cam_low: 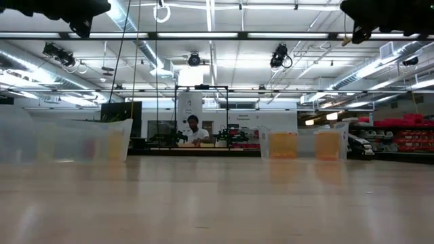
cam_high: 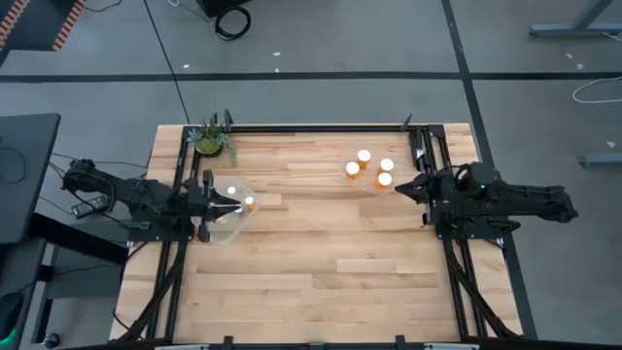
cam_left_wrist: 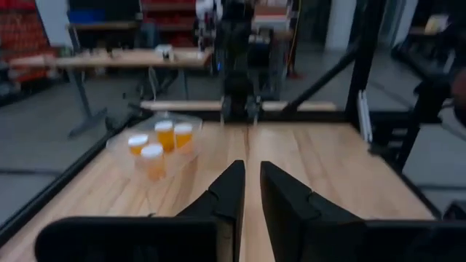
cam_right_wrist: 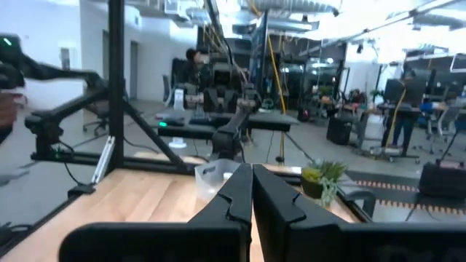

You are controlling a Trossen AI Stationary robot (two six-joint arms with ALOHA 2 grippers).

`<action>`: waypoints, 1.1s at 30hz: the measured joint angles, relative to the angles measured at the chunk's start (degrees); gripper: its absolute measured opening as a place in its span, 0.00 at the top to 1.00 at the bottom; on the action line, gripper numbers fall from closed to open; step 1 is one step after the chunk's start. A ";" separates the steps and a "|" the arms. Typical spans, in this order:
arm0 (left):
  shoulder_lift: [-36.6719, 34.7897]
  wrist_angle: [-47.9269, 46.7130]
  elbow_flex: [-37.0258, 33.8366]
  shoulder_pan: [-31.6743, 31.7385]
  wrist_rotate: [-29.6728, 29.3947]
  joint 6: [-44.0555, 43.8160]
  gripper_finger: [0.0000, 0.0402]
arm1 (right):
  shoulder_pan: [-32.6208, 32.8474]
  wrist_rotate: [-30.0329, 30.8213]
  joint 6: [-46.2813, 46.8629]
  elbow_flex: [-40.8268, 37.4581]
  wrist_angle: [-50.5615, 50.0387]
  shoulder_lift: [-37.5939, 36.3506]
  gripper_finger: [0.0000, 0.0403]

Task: Pick and place medicine bottles into bin by pill shape (circle, oval)
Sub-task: Return to Home Position

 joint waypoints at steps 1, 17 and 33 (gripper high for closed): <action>-0.94 1.90 -1.38 0.00 0.15 0.54 0.87 | 0.00 -0.28 0.02 -0.17 -0.29 -1.12 0.96; -14.06 8.35 -15.32 0.00 2.50 0.93 0.88 | 0.02 2.04 5.62 -9.23 1.22 -11.29 0.96; -15.16 16.30 -23.65 0.02 17.66 4.46 0.94 | 0.02 2.34 13.17 -10.47 1.41 -11.32 0.96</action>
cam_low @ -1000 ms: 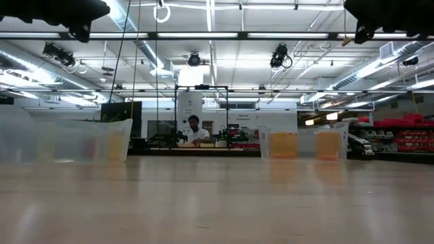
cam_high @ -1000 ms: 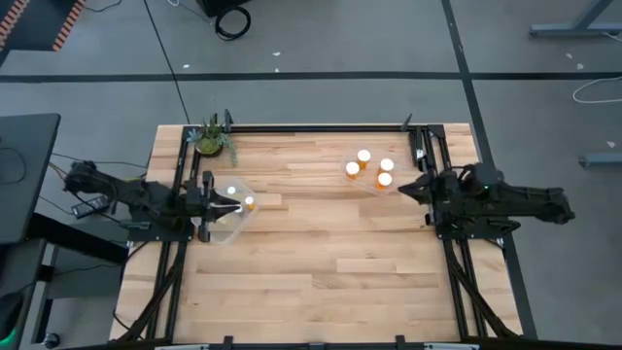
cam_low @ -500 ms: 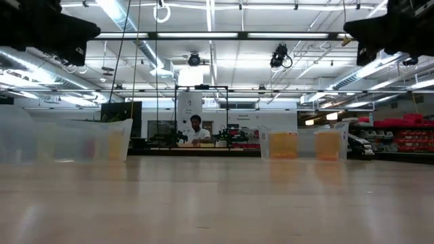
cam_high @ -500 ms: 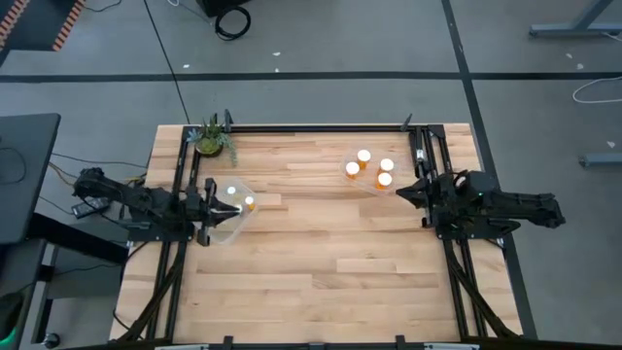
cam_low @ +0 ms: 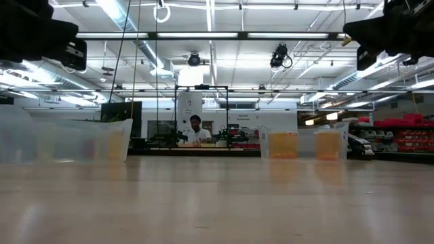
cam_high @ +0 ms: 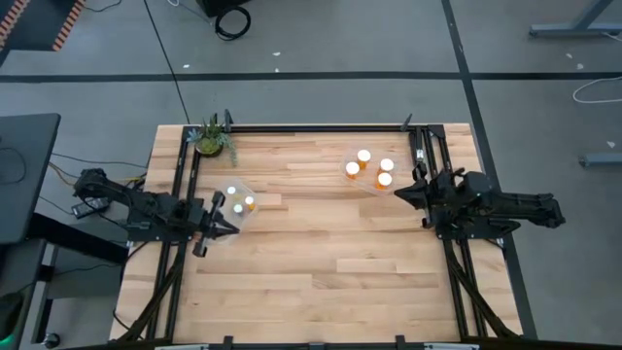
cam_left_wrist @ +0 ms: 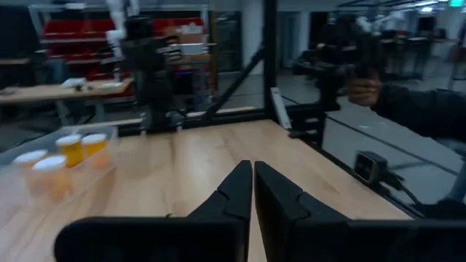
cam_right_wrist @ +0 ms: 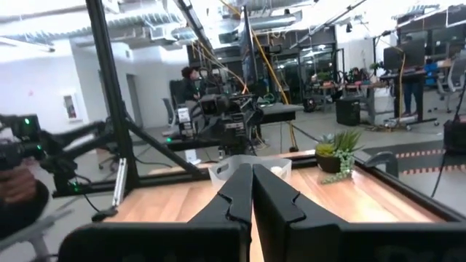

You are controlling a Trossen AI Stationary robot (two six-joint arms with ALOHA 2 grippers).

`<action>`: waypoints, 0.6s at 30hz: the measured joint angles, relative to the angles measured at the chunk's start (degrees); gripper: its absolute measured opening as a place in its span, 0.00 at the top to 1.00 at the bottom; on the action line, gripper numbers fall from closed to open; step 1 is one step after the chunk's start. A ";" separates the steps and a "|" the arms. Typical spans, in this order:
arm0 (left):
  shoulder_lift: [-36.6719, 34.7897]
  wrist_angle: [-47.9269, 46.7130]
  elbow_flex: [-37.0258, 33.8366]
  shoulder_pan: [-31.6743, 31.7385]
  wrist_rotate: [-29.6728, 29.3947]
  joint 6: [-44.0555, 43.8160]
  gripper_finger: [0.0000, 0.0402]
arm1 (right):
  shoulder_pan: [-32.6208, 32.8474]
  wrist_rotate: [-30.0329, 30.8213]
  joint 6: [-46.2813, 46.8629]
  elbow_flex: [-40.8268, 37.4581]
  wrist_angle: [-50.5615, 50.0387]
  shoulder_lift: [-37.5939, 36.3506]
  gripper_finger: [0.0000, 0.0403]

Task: Pick and place medicine bottles into bin by pill shape (circle, oval)
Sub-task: Return to Home Position

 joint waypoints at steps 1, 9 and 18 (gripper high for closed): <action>0.00 0.09 0.00 0.00 0.90 0.43 0.95 | 0.01 0.00 0.69 0.07 0.02 0.00 0.96; 0.00 0.25 -0.04 -0.02 8.91 -1.98 0.95 | 0.02 0.00 6.23 0.08 -0.44 0.76 0.96; 0.04 0.16 -0.07 0.00 8.99 -10.90 0.97 | 0.02 0.00 5.89 0.08 -0.42 0.74 0.96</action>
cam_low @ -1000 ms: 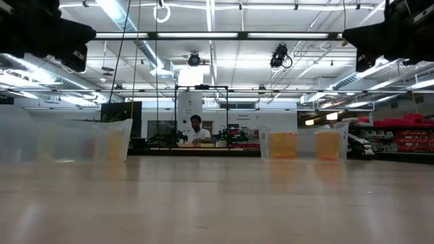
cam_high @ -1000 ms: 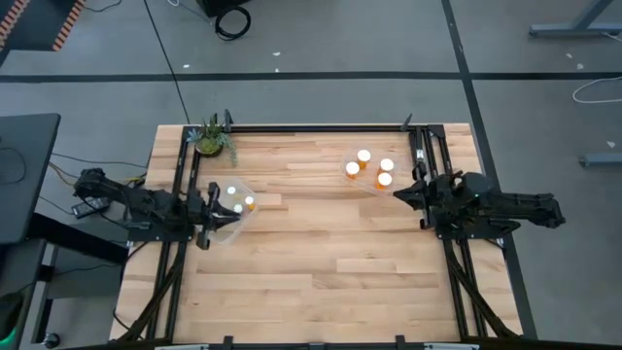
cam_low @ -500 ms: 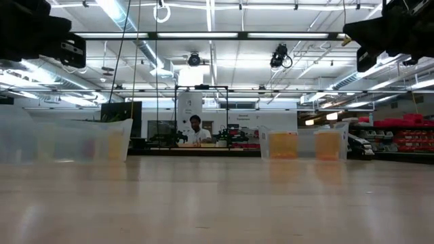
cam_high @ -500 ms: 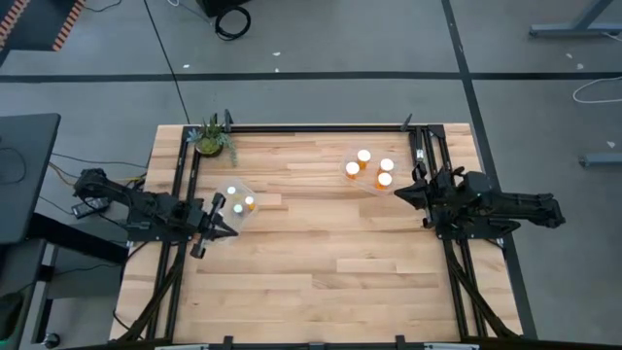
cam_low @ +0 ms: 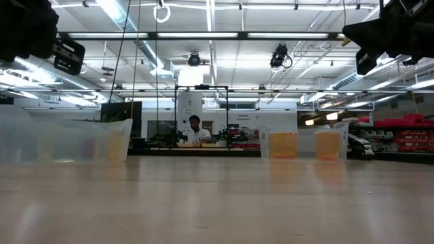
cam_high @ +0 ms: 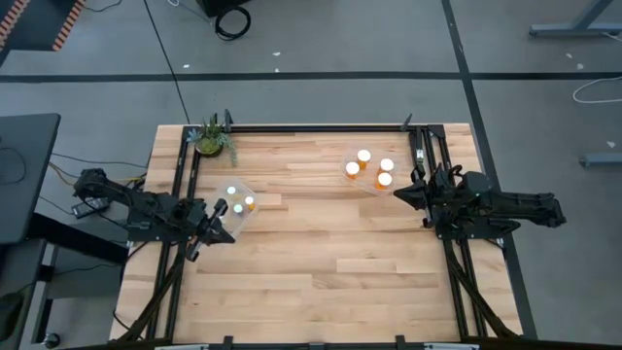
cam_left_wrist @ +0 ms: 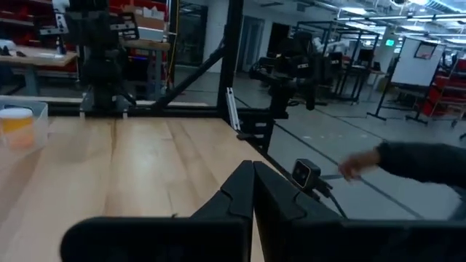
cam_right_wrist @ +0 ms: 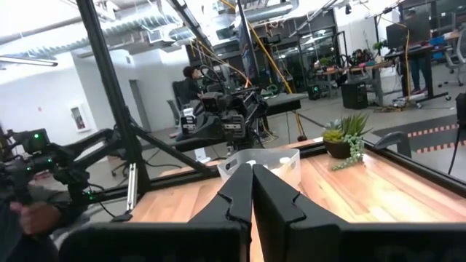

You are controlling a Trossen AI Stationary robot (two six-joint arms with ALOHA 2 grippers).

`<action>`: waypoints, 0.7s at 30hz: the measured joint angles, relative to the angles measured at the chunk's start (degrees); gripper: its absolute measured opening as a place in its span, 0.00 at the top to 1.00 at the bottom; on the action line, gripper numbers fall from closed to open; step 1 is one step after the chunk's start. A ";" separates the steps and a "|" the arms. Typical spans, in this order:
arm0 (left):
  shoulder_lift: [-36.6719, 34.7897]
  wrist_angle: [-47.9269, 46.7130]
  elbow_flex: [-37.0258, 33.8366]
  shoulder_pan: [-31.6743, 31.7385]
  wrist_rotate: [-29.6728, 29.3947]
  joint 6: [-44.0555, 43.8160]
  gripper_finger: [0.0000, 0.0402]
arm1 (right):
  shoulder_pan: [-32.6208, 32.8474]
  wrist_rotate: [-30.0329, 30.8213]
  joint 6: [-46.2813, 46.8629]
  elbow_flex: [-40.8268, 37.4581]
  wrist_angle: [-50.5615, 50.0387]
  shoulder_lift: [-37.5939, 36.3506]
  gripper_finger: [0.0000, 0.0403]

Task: Pick and place medicine bottles into bin by pill shape (circle, oval)
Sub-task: Return to Home Position

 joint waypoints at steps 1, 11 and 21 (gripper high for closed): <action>0.01 0.00 0.00 0.00 0.00 -0.47 0.97 | 0.00 0.00 0.01 0.00 -0.01 0.00 0.96; 0.02 0.00 -0.02 0.00 0.00 -1.13 0.92 | 0.00 0.00 0.00 0.00 0.01 0.00 0.96; 0.02 0.00 -0.02 0.00 -0.02 -1.11 0.93 | 0.00 -0.01 -0.02 0.02 0.01 0.00 0.96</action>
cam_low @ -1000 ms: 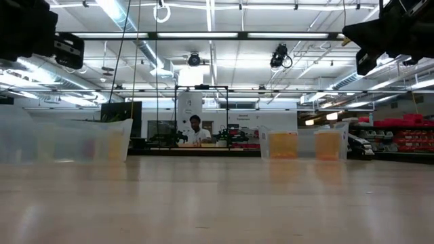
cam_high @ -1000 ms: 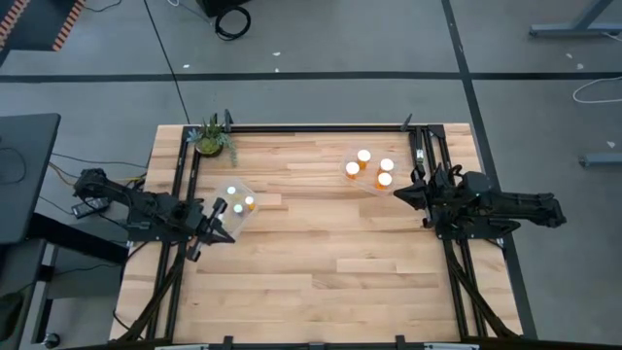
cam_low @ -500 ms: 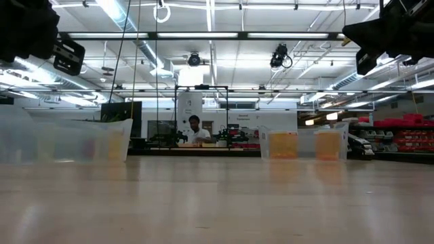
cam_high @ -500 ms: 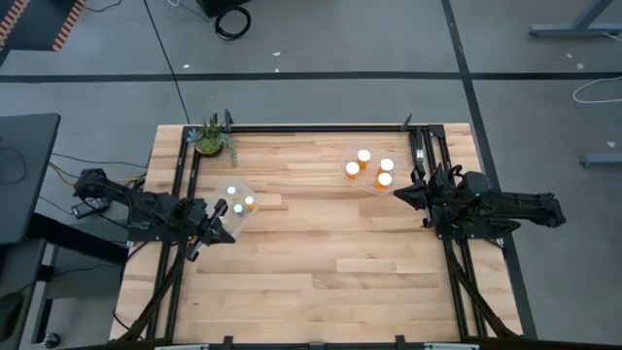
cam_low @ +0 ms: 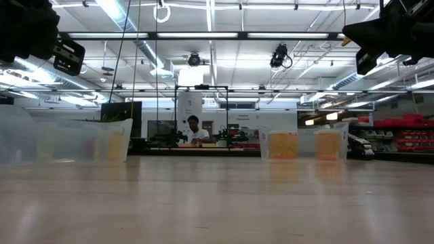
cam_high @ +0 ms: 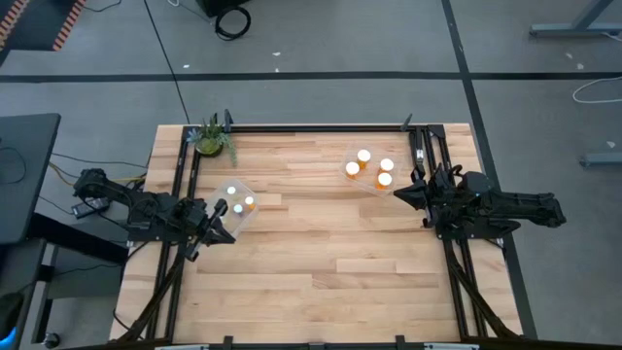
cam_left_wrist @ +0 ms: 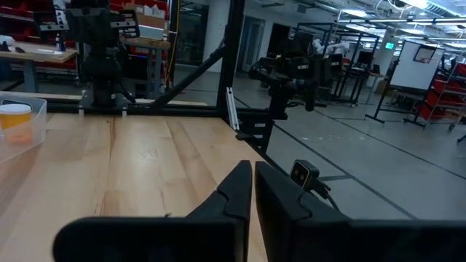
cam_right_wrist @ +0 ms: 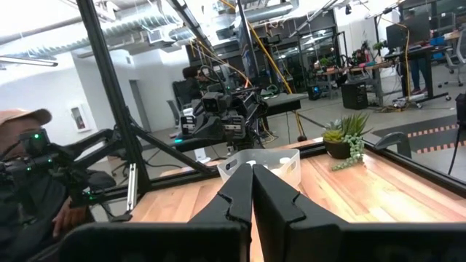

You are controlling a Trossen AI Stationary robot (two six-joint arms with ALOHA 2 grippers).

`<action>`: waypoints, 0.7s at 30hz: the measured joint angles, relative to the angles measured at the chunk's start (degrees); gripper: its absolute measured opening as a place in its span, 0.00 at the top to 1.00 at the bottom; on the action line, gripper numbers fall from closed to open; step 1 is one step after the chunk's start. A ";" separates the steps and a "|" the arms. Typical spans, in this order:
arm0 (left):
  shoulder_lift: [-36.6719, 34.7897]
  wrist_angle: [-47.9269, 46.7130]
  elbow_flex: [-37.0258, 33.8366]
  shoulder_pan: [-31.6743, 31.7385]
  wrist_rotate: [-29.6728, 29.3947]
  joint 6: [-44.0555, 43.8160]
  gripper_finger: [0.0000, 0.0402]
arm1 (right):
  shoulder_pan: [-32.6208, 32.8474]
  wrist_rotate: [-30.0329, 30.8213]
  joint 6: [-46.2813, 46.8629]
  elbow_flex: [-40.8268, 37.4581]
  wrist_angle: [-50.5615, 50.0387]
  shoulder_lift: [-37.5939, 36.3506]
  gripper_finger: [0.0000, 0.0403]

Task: Pick and place medicine bottles into bin by pill shape (circle, oval)
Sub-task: Return to Home Position

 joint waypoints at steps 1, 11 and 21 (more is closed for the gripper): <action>0.00 0.00 0.00 0.00 -0.02 -0.01 0.94 | 0.00 -0.01 0.00 0.00 0.00 0.00 0.96; 0.00 0.00 -0.02 0.00 -0.04 0.01 0.91 | 0.00 -0.01 0.00 0.02 0.00 0.00 0.96; 0.00 0.00 -0.02 0.00 -0.04 0.03 0.93 | 0.00 -0.01 0.00 0.02 0.00 0.00 0.96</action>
